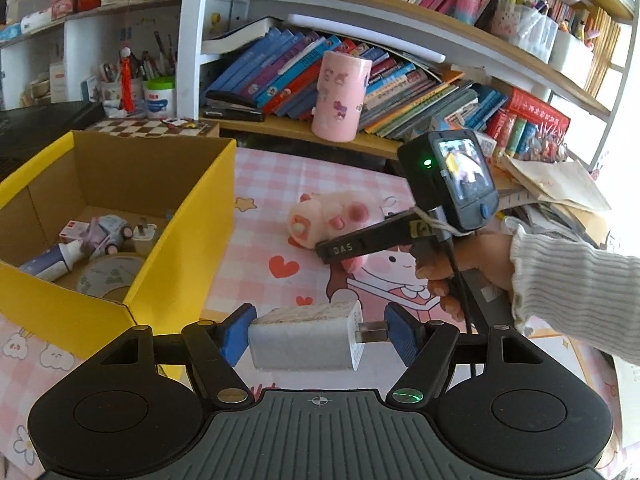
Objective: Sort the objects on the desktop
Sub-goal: 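Close the right tool on the pink plush pig while the left tool holds the charger, then lift and carry the charger and plush pig over the yellow box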
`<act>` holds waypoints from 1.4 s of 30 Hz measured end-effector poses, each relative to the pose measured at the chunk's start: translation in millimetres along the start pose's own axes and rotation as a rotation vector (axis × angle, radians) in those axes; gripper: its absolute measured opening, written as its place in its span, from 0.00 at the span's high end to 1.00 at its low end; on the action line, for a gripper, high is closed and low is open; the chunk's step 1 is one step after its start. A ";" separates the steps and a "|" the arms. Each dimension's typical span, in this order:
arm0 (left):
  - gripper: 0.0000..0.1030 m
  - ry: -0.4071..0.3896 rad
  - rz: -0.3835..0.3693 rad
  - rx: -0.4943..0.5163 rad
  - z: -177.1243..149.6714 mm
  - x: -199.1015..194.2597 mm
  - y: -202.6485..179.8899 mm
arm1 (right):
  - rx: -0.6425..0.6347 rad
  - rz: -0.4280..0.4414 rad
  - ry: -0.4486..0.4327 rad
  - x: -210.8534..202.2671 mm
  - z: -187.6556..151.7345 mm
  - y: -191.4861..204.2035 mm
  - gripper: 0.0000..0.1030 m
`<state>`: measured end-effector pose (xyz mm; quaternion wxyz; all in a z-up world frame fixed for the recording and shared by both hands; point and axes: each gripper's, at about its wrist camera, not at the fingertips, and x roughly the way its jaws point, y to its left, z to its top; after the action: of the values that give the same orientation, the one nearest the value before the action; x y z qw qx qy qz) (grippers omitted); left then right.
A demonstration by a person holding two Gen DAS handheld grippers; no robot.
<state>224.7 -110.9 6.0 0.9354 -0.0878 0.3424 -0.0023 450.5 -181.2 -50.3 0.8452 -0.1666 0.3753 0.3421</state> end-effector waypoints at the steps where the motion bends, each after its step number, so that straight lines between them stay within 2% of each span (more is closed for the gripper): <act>1: 0.30 0.000 -0.002 0.001 -0.3 -1.1 0.0 | 0.023 0.005 0.003 -1.5 -0.3 -1.3 0.37; 15: 0.30 -0.025 -0.055 0.024 8.8 -12.3 -2.0 | 0.224 -0.072 -0.072 -79.4 -36.5 -8.2 0.39; 25: 0.30 -0.052 -0.110 0.057 8.4 -17.5 -0.7 | 0.321 -0.117 -0.131 -142.3 -70.6 13.7 0.39; 33: 0.30 -0.052 -0.186 0.059 1.6 -29.8 9.6 | 0.417 -0.170 -0.131 -178.4 -93.8 33.6 0.39; 42: 0.30 -0.073 -0.252 0.076 -5.9 -56.2 36.5 | 0.505 -0.223 -0.089 -193.6 -119.2 73.2 0.39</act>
<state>175.8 -72.3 31.5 0.9422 -0.0948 0.2942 -0.1295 243.2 -281.2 13.7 0.9080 0.0242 0.3906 0.1496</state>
